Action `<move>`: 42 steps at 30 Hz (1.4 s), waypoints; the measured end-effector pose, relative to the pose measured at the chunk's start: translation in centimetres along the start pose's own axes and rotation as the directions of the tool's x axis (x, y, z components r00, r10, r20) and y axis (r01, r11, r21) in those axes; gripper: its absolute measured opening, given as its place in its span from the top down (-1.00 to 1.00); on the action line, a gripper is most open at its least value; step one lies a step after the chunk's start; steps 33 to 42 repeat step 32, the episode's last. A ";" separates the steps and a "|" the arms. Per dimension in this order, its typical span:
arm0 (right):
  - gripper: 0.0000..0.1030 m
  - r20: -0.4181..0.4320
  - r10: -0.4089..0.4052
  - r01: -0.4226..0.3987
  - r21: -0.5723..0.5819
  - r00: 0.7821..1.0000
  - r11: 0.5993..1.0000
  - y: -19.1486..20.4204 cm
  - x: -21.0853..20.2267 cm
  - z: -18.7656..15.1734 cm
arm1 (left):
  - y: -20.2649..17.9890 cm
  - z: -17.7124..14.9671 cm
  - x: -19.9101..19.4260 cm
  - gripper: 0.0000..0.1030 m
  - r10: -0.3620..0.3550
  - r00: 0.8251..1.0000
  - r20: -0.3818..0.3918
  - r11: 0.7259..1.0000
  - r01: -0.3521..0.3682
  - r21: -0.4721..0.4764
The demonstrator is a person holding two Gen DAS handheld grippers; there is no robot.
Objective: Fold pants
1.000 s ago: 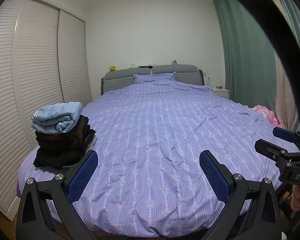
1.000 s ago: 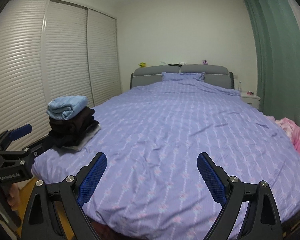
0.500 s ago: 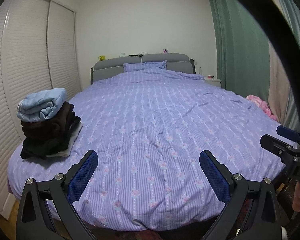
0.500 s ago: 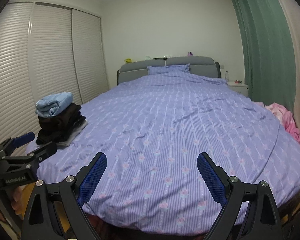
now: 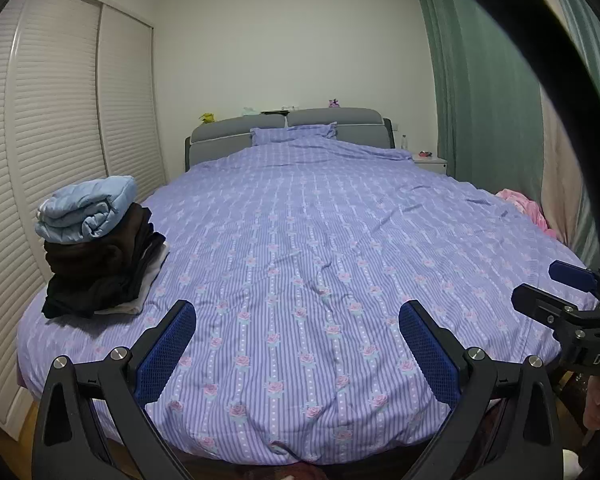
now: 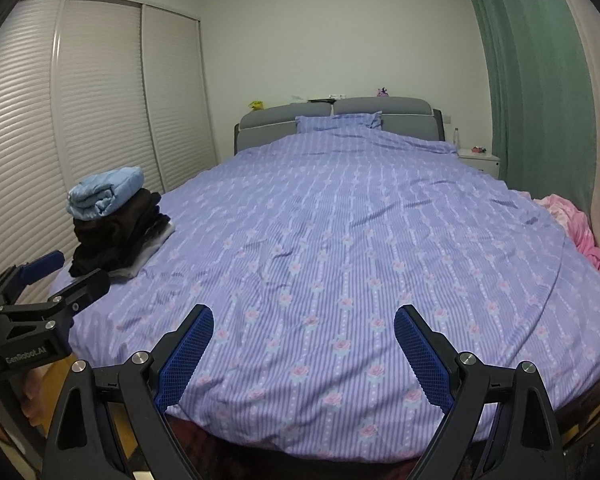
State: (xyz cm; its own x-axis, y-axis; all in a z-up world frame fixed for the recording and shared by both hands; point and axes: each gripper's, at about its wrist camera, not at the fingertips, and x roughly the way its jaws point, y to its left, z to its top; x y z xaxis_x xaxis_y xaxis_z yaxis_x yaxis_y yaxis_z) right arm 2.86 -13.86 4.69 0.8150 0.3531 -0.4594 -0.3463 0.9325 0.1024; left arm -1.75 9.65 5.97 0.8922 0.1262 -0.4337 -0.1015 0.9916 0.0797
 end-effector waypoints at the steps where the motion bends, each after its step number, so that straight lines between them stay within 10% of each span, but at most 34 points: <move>1: -0.80 0.001 -0.003 0.003 -0.003 1.000 1.000 0.0 0.0 0.0 | -0.1 0.0 0.0 -1.00 0.000 1.000 0.001 1.000 0.000 -0.001; 42: -0.80 -0.020 -0.001 0.001 0.003 1.000 1.000 -0.3 0.5 -0.5 | 0.5 -0.4 1.2 -1.00 0.004 0.999 -0.049 0.999 -0.006 -0.038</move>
